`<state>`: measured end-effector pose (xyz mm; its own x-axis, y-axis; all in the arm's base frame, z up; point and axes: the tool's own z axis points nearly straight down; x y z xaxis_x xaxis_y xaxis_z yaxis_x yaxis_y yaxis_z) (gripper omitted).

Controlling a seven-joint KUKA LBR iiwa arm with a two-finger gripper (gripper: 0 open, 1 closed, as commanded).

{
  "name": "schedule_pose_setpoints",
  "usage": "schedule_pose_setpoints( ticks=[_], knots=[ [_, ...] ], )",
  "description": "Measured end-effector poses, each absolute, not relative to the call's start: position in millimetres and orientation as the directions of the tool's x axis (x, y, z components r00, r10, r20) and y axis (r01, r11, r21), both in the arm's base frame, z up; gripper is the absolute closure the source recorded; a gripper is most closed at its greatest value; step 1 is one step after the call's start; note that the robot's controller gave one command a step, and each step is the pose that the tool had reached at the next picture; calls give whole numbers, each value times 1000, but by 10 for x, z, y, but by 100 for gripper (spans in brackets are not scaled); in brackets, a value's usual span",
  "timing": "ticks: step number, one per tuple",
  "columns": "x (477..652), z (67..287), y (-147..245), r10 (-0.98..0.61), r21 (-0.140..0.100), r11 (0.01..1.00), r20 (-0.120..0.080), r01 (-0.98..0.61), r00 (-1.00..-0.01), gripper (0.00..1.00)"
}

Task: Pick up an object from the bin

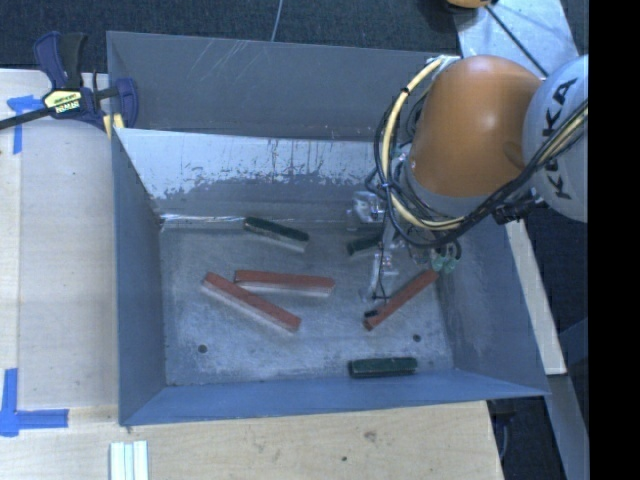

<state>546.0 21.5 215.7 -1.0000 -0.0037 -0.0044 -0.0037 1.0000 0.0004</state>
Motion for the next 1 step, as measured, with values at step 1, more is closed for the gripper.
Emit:
schedule_pose_setpoints(
  ticks=[1],
  knots=[
    [5324, 1917, 272, -264, 1, 964, 5, -264, -964, 0]
  ],
)
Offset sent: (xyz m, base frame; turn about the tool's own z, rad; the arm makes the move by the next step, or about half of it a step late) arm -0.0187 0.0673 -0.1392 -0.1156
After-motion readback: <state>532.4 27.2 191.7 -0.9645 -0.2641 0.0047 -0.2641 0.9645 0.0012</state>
